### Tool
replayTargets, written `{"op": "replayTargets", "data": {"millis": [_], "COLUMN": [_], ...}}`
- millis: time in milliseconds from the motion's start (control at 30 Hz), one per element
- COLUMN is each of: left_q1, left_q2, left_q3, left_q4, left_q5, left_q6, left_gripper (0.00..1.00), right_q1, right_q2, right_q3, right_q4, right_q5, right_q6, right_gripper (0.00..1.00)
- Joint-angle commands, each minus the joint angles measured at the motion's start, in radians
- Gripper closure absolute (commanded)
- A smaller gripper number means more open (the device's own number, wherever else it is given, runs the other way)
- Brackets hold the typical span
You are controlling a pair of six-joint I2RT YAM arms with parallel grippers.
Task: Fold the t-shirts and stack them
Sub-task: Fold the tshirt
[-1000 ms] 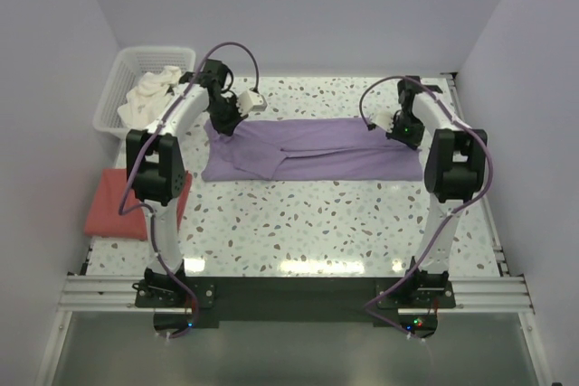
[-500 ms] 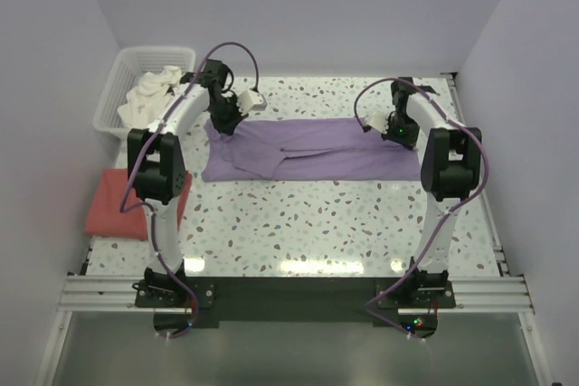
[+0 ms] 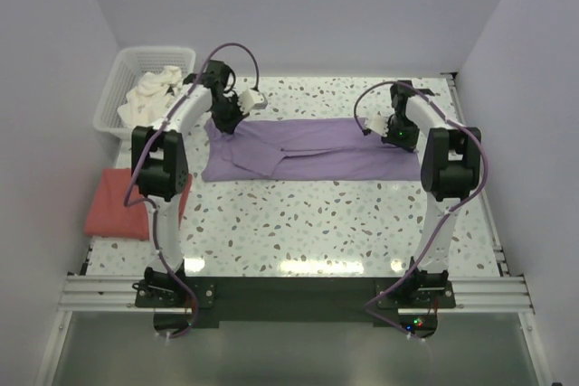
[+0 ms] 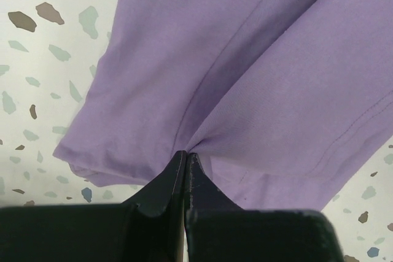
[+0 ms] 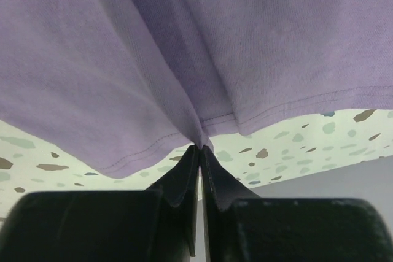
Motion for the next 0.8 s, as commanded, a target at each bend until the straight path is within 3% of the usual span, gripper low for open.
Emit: {"op": "replayTargets", "data": {"millis": [0,67,100,133,267,467,600,767], "left_q1": [0.010,0.011,0.014,0.023,0.075,0.172,0.191,0.191], "left_q2": [0.008,0.009,0.008,0.000,-0.052,-0.199,-0.305,-0.356], "left_q3": [0.044,0.048,0.050,0.053,0.051,-0.126,-0.341,-0.525], "left_q4": [0.065,0.085,0.089,0.100,0.109,0.057,0.092,0.161], "left_q5": [-0.022,-0.028,-0.022,-0.016,0.047,0.162,0.187,0.202], "left_q6": [-0.048,-0.094,-0.111,-0.152,-0.272,-0.372,-0.386,-0.424], "left_gripper": [1.00,0.96,0.91,0.80,0.61,0.57,0.57,0.55], "right_q1": [-0.001,0.002,0.001,0.004,0.002,0.002,0.001,0.002], "right_q2": [-0.013,-0.011,-0.013,-0.018,-0.047,-0.088,-0.122,-0.145], "right_q3": [0.002,0.013,0.019,0.028,0.076,0.168,0.108,-0.041], "right_q4": [0.026,0.019,0.014,0.013,-0.018,-0.200,-0.245,-0.175], "right_q5": [0.045,0.045,0.048,0.049,0.037,-0.079,-0.162,-0.194], "right_q6": [-0.001,0.018,0.025,0.045,0.116,0.288,0.395,0.495], "right_gripper": [0.88,0.72,0.68,0.61,0.49,0.53,0.57,0.59]}}
